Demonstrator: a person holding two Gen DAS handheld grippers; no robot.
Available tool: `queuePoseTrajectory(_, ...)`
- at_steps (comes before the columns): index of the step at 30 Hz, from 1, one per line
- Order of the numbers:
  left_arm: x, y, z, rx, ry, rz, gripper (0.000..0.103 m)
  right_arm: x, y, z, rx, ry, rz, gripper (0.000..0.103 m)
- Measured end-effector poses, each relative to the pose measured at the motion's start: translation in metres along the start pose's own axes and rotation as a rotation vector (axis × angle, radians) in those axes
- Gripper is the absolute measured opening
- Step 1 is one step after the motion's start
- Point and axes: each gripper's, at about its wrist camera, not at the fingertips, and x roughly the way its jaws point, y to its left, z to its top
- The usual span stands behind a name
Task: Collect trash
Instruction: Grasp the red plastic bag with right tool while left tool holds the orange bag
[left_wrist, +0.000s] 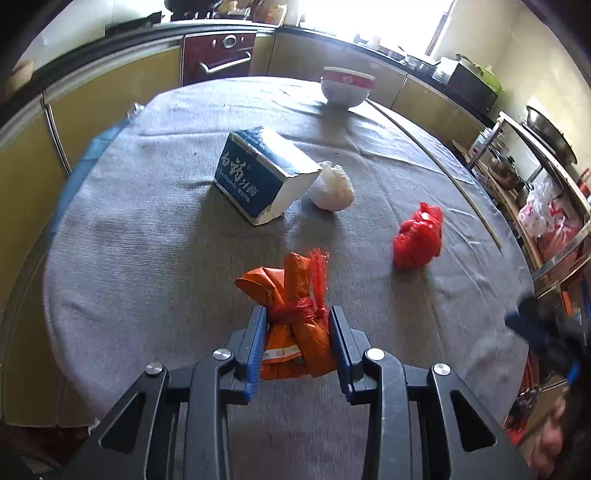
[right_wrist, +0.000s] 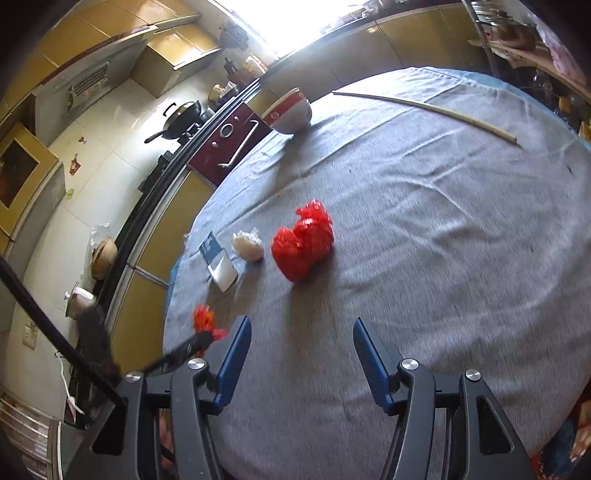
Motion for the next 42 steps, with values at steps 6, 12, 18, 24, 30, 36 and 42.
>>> queuePoseTrajectory(6, -0.024, -0.008, 0.001, 0.06, -0.076, 0.091, 0.036, 0.028, -0.001, 0.032, 0.103, 0.003, 0.019, 0.062)
queuePoseTrajectory(12, -0.045, -0.004, 0.0, 0.087, -0.148, 0.151, 0.036, 0.062, -0.005, 0.061, 0.233, 0.007, 0.017, 0.062)
queuePoseTrajectory(18, -0.043, 0.002, 0.001, 0.079, -0.144, 0.174, 0.036, 0.105, -0.008, 0.075, 0.316, 0.06, -0.044, 0.062)
queuePoseTrajectory(24, -0.04, 0.004, -0.002, 0.085, -0.131, 0.183, 0.036, 0.137, 0.001, 0.077, 0.268, 0.078, -0.123, 0.059)
queuePoseTrajectory(30, -0.039, 0.004, -0.003, 0.082, -0.12, 0.18, 0.036, 0.144, 0.015, 0.068, 0.154, 0.102, -0.118, 0.047)
queuePoseTrajectory(36, -0.041, -0.005, -0.007, 0.099, -0.118, 0.168, 0.036, 0.119, 0.024, 0.056, 0.054, 0.076, -0.118, 0.046)
queuePoseTrajectory(42, -0.043, -0.019, -0.012, 0.128, -0.116, 0.157, 0.036, 0.077, 0.019, 0.042, -0.015, 0.056, -0.108, 0.046)
